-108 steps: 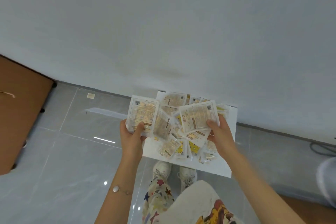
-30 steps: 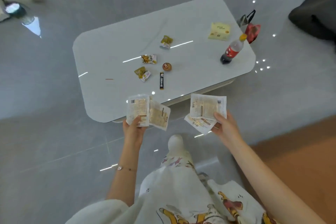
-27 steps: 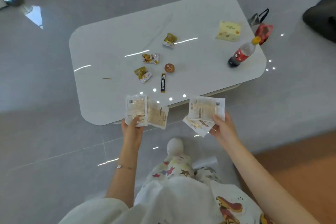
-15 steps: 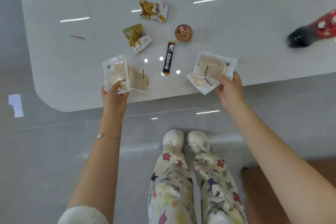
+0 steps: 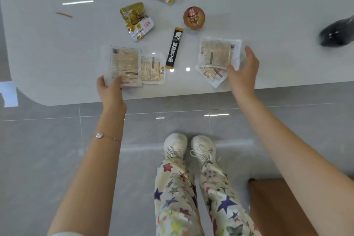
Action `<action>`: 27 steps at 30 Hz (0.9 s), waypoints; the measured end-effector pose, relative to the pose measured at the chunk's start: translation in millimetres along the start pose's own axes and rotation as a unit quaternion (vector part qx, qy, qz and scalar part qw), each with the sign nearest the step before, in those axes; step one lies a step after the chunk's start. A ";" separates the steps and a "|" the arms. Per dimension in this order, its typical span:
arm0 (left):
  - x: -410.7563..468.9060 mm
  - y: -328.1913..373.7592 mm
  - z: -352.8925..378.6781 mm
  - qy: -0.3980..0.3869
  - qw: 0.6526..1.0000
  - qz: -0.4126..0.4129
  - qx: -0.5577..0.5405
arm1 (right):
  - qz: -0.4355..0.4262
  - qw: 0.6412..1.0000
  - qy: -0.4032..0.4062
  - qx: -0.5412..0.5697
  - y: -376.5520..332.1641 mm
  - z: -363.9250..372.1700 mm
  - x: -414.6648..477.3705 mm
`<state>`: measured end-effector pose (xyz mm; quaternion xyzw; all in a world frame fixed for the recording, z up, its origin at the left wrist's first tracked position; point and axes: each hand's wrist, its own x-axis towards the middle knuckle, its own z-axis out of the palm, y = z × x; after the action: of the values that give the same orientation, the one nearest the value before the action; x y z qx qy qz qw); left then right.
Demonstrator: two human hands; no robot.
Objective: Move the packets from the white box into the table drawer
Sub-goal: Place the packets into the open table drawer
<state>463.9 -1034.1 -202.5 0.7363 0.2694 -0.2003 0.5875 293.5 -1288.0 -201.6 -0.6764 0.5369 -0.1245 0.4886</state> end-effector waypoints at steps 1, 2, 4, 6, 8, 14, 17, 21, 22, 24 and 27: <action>-3.3 0.5 -0.8 0.001 1.000 0.001 0.028 | -0.023 0.999 0.014 -0.027 1.0 -3.1 -6.5; -7.0 0.8 -3.1 0.003 0.998 0.001 0.056 | -0.050 0.998 0.019 -0.037 2.9 -6.0 -15.7; -16.9 -0.6 -8.7 0.026 0.995 0.002 0.097 | -0.084 0.996 -0.002 -0.037 9.7 -10.9 -37.3; -30.8 -6.3 -14.6 0.057 0.990 0.046 0.122 | -0.111 0.989 -0.062 -0.073 21.9 -13.4 -56.3; -47.3 -19.0 -19.5 0.057 0.985 0.110 0.124 | -0.131 0.963 -0.163 -0.171 41.3 -9.2 -67.3; -76.5 -88.9 -28.6 -0.111 0.944 0.222 0.215 | -0.160 0.796 -0.312 -0.493 97.6 51.0 -45.0; -73.2 -112.5 -34.1 -0.147 0.919 0.258 0.260 | -0.157 0.775 -0.321 -0.521 114.4 80.4 -26.0; -63.1 -116.0 -43.2 -0.144 0.909 0.285 0.267 | -0.177 0.785 -0.277 -0.524 130.0 94.4 -29.3; -61.2 -114.0 -45.5 -0.141 0.908 0.291 0.267 | -0.181 0.790 -0.269 -0.521 131.8 94.6 -30.6; -58.6 -109.0 -49.6 -0.136 0.902 0.303 0.276 | -0.164 0.796 -0.262 -0.520 131.6 94.3 -34.5; -56.2 -97.6 -54.8 -0.135 0.888 0.319 0.302 | -0.130 0.800 -0.262 -0.523 129.6 92.7 -51.4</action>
<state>357.4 -973.8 -229.5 0.8900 -0.1359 -0.1713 0.4002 259.3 -1188.5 -331.8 -0.8996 0.2788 0.2948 0.1613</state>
